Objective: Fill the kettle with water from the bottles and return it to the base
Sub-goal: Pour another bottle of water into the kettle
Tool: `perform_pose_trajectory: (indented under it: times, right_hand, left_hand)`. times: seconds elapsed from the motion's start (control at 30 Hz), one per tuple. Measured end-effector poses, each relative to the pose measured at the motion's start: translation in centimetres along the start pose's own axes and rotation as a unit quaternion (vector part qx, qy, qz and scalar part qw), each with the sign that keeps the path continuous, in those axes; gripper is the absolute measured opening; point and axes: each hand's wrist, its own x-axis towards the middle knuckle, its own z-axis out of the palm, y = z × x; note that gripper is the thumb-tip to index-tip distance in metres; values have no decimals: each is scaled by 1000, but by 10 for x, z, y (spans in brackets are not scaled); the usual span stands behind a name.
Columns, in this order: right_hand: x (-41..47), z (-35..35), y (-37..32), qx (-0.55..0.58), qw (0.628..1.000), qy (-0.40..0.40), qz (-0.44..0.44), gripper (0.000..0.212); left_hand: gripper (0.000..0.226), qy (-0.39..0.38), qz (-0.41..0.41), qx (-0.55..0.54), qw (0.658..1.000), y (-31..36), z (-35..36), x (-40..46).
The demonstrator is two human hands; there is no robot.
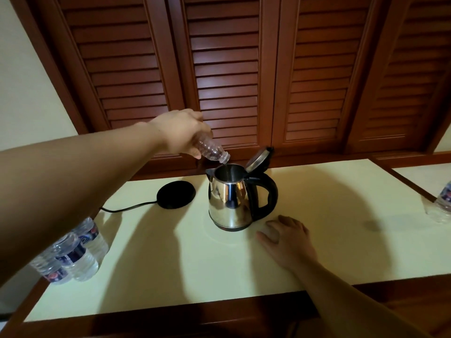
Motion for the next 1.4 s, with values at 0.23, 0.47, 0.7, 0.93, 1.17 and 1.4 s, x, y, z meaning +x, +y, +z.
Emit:
perform_pose_trajectory:
  times: [0.23, 0.47, 0.7, 0.93, 1.17, 1.4]
  right_hand:
    - [5, 4, 7, 25, 1000, 0, -4, 44]
    - [3, -13, -5, 134, 991, 24, -3, 30]
    - [-24, -82, -59, 252, 961, 41, -103, 17]
    - [-49, -108, -80, 238, 961, 28, -141, 31]
    - [-69, -119, -64, 217, 966, -2, -138, 30]
    - [-80, -128, -47, 218, 970, -3, -108, 22]
  left_hand:
    - [51, 77, -187, -263, 943, 12, 62, -39]
    - [50, 130, -234, -405, 874, 47, 120, -94]
    - [50, 133, -155, -493, 846, 100, 138, -129]
    - [53, 127, -95, -494, 855, 124, 126, -138]
    - [52, 94, -54, -523, 846, 131, 119, -135]
    - [54, 99, -44, -514, 851, 158, 104, -120]
